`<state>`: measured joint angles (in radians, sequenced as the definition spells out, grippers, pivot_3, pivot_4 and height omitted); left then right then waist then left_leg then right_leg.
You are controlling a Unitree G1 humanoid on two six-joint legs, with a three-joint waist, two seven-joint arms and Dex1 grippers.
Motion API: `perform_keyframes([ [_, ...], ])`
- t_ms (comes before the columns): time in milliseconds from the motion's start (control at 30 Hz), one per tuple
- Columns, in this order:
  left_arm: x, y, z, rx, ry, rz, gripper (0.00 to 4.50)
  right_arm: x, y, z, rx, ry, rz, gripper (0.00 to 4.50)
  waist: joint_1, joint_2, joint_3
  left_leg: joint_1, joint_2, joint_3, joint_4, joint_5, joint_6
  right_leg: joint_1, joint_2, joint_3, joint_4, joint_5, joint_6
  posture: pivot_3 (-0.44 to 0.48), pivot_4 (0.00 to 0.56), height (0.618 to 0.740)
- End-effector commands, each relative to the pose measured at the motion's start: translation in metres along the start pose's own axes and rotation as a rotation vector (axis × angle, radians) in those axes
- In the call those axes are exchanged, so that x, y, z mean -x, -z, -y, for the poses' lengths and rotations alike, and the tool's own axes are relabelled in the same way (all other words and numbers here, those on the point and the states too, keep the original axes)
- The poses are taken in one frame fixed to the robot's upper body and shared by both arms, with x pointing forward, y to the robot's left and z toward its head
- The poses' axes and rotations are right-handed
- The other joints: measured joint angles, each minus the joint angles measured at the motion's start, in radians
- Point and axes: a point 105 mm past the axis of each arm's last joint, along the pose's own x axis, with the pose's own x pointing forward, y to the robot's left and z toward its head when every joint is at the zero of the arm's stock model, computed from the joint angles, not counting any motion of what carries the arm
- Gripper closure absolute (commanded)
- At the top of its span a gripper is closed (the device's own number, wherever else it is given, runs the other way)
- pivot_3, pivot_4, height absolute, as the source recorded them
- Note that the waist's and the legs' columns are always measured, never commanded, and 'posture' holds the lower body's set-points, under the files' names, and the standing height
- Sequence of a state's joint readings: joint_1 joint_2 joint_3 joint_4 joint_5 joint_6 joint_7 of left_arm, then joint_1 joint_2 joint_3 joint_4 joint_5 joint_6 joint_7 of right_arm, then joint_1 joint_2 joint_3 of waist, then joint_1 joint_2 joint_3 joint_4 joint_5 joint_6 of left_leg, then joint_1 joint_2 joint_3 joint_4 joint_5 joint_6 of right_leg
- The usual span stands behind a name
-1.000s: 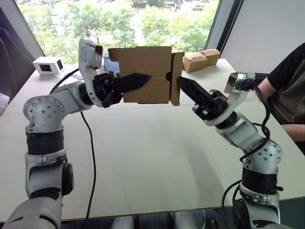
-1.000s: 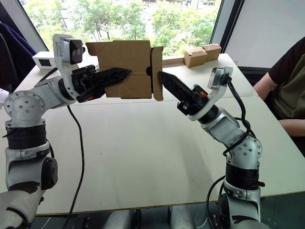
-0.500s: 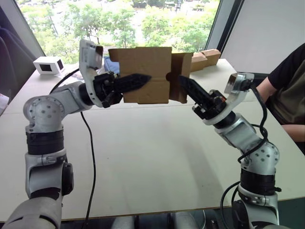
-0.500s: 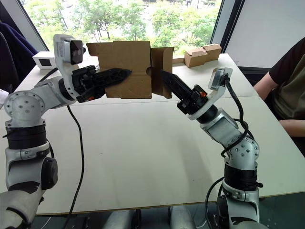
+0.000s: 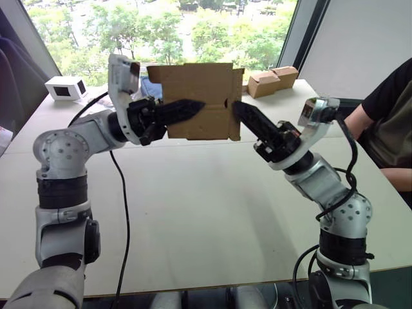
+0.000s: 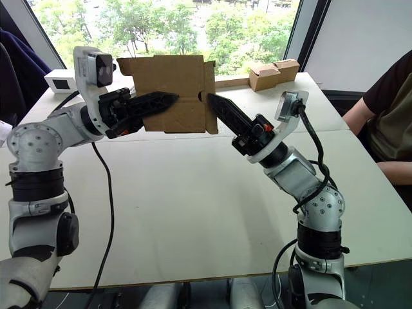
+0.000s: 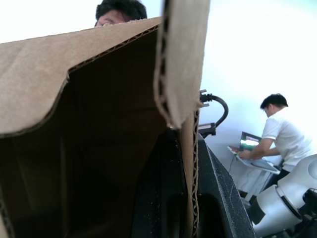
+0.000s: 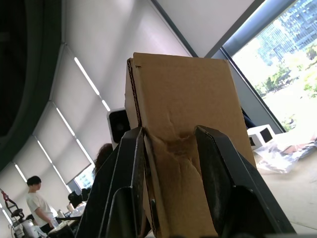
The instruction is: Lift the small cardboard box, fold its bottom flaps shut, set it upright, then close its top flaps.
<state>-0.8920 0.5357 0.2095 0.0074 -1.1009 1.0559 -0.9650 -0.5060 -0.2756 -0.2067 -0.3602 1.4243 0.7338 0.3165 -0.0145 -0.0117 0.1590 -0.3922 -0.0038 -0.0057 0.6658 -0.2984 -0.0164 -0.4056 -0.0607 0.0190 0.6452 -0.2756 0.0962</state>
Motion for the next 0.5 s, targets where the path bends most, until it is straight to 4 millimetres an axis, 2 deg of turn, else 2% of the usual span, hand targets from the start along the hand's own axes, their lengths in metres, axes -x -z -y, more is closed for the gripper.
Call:
perform_keyframes([
  [33, -0.004, -0.003, 0.005, -0.027, 0.029, 0.003, 4.5, -0.006, -0.003, -0.018, 0.015, -0.068, 0.012, 2.88, 0.0, 0.0, 0.0, 0.0, 0.0, 0.0, 0.0, 0.0, 0.0, 0.0, 0.0, 0.0, 0.0, 0.0, 0.0, 0.0, 0.15, 0.74],
  [300, -0.005, -0.002, 0.003, -0.03, 0.028, 0.005, 4.5, -0.014, -0.001, -0.018, -0.008, -0.062, 0.048, 2.88, -0.001, 0.0, 0.0, 0.0, 0.0, 0.0, 0.0, 0.0, 0.0, 0.0, 0.0, 0.0, 0.0, 0.0, 0.0, 0.0, 0.15, 0.74],
  [500, -0.005, -0.003, -0.001, -0.044, 0.006, 0.023, 4.5, -0.021, 0.014, -0.026, -0.056, -0.082, 0.049, 2.88, -0.001, 0.0, 0.0, 0.0, 0.0, 0.0, 0.0, 0.0, 0.0, 0.0, 0.0, 0.0, 0.0, 0.0, 0.0, 0.0, 0.15, 0.74],
])
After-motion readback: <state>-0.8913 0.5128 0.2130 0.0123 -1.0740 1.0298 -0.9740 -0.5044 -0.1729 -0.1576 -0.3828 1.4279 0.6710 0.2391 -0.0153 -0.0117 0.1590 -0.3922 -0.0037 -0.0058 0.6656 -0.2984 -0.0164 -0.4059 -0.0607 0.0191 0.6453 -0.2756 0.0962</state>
